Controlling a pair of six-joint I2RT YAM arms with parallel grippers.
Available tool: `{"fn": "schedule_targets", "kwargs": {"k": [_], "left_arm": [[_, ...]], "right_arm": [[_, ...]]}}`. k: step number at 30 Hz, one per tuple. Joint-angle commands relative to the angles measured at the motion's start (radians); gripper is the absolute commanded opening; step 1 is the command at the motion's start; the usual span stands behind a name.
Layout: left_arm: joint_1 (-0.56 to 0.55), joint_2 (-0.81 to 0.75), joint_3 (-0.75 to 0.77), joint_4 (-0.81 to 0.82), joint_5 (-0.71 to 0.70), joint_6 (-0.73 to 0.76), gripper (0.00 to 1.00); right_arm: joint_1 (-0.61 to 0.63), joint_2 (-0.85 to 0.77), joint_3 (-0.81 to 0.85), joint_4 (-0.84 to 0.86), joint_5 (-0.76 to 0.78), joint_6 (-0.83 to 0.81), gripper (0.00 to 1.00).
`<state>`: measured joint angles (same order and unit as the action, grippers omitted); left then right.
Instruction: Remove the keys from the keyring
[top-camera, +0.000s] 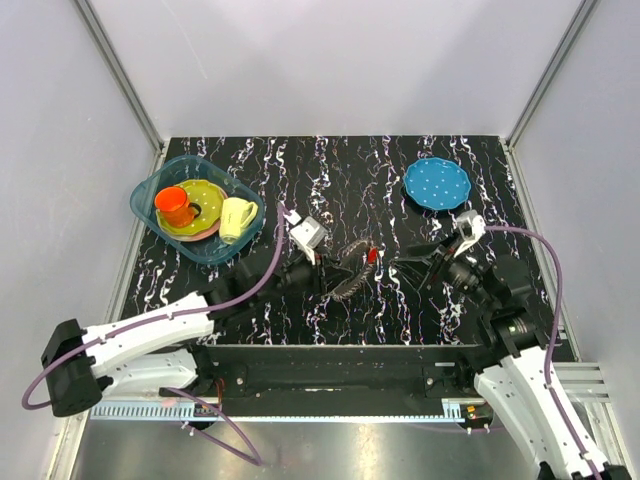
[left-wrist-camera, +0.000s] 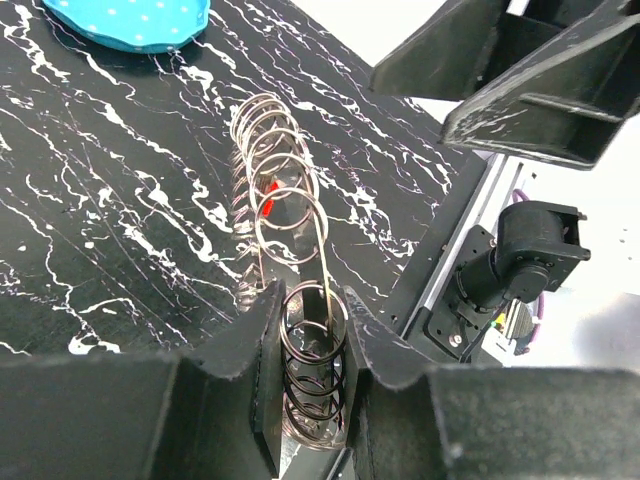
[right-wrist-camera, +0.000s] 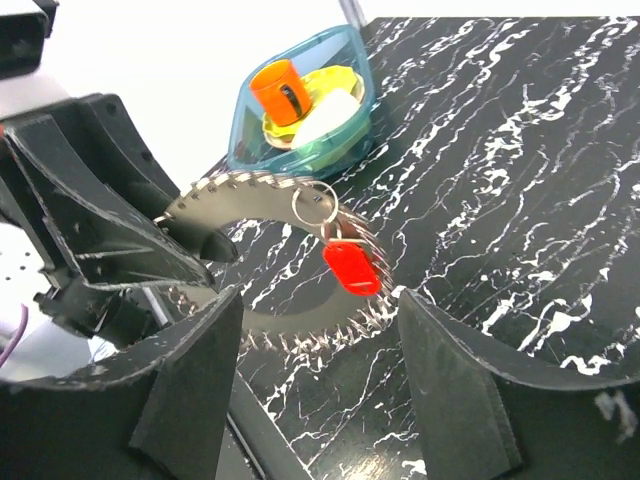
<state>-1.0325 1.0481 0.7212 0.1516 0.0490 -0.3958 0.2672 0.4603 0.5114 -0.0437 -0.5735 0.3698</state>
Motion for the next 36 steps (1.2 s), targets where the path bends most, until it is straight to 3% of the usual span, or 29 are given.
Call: {"fn": "schedule_targets", "kwargs": {"k": [1,5,13,21,36], "left_arm": [[0.018,-0.091,-0.003,-0.027,0.008,0.012,0.0],[0.098,-0.178,-0.028,-0.05,0.159,-0.026,0.0],[0.259,-0.206,0.003,-0.116,0.403,-0.067,0.0],[0.285,-0.197,0.026,-0.123,0.499,-0.083,0.0],[0.285,-0.175,0.053,-0.135,0.545,-0.089,0.0]], "right_arm": [[-0.002,0.093,-0.016,0.243,-0.168,0.079,0.71],[0.0,0.159,-0.071,0.478,-0.241,0.159,0.74],[0.033,0.313,-0.083,0.74,-0.325,0.248,0.72],[0.181,0.426,-0.013,0.682,-0.255,0.12,0.72],[0.187,0.423,-0.008,0.61,-0.265,0.043,0.7]]}}
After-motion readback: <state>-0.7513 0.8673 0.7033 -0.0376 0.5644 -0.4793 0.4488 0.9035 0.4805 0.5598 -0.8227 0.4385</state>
